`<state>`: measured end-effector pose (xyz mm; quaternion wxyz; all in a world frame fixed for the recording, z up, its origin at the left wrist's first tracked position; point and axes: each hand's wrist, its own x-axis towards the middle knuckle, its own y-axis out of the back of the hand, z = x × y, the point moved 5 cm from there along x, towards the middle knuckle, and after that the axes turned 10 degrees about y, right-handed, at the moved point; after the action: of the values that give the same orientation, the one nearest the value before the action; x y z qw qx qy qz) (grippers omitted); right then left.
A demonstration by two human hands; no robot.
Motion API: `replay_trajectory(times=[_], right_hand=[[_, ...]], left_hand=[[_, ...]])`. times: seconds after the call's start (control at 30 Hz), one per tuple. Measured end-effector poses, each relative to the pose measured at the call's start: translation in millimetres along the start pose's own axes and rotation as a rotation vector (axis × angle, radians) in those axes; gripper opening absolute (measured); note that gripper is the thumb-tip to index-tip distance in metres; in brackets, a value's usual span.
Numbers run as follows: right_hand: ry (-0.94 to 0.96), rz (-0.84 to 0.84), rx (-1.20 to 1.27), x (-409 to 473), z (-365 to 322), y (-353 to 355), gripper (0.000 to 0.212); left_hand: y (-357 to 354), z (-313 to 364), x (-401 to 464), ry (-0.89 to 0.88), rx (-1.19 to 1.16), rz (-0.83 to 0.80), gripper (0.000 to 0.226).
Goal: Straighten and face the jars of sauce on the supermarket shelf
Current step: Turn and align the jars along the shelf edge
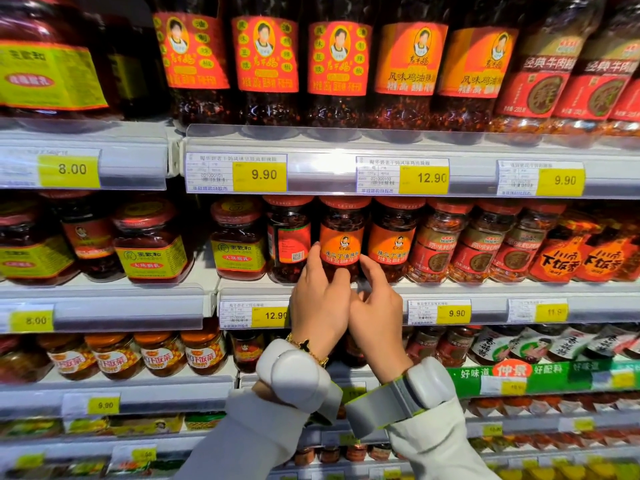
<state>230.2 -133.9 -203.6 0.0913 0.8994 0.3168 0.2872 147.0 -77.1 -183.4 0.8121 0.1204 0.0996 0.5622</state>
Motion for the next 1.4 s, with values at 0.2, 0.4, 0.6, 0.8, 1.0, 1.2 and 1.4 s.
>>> replay_trajectory(times=[0.2, 0.4, 0.6, 0.8, 1.0, 1.2, 1.4], right_hand=[[0.000, 0.013, 0.003, -2, 1, 0, 0.056], [-0.009, 0.018, 0.035, -2, 2, -1, 0.057], [-0.024, 0.019, 0.068, -6, 2, -3, 0.059], [0.074, 0.014, 0.038, -15, -4, -5, 0.061], [0.043, 0.022, 0.046, -14, -2, -4, 0.060], [0.053, 0.038, 0.057, -15, -2, -5, 0.061], [0.027, 0.113, 0.035, -15, 1, 0, 0.054]], left_hand=[[0, 0, -1, 0.010, -0.037, -0.006, 0.071], [1, -1, 1, 0.012, -0.026, -0.006, 0.073], [1, -2, 2, 0.006, -0.015, -0.019, 0.075], [0, -5, 3, 0.000, 0.024, 0.004, 0.059], [0, -3, 2, -0.003, 0.001, -0.006, 0.062], [0, -4, 4, 0.005, -0.014, -0.007, 0.072], [4, -8, 3, -0.042, -0.020, -0.010, 0.052]])
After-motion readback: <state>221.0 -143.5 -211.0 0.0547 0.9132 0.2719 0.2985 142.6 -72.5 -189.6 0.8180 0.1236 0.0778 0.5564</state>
